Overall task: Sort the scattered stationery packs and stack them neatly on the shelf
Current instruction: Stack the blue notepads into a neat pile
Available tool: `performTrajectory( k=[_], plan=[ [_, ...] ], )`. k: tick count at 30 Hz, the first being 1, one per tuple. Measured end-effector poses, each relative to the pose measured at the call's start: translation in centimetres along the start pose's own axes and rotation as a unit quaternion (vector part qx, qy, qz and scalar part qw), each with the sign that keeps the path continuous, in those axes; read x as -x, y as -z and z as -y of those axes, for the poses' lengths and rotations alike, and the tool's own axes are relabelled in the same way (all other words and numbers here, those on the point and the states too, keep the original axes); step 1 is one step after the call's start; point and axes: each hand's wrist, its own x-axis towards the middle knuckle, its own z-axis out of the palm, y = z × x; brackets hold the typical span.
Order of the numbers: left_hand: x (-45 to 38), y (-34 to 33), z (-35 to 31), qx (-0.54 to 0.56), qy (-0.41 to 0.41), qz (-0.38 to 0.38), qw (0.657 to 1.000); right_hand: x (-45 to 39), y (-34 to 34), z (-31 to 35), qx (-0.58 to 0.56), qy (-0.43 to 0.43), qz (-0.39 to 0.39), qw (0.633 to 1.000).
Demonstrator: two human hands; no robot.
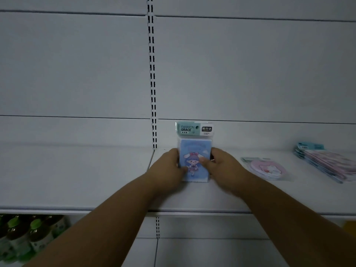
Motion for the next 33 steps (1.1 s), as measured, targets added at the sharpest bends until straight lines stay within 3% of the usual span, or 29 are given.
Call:
performTrajectory(
  k=[4,10,13,16,21,24,33],
  plan=[
    [-1.1,0.6,-0.4,0.063,0.09,0.03,0.994,-1.1,1.1,-0.4,0.009,-0.064,-0.014,0.998],
    [-2.9,0.5,0.0,-0.173,0.119,0.065,0.976,-3.4,1.1,-0.9,0.096,-0.136,-0.004,0.986],
    [-3.0,-0.1,0.5,-0.312,0.084,0.07,0.944,-4.1,0.8,-1.4,0.225,-0.111,-0.006,0.968],
    [-3.1,-0.1,0.8,-0.265,0.119,-0.002,0.957,-4.0,0.8,-1.3,0.301,-0.077,-0.023,0.95],
    [-0.9,0.3,1.7,-0.22,0.055,-0.041,0.973,-0.9,1.6,-1.2,0.321,0.017,-0.041,0.946],
    [0.1,0.2,2.4,-0.273,0.006,-0.026,0.962,0.8,1.7,-1.2,0.343,0.079,0.024,0.936],
    [0.2,-0.3,3.0,-0.3,-0.035,-0.047,0.952,0.4,1.7,-2.3,0.354,0.098,0.055,0.928]
  ],
)
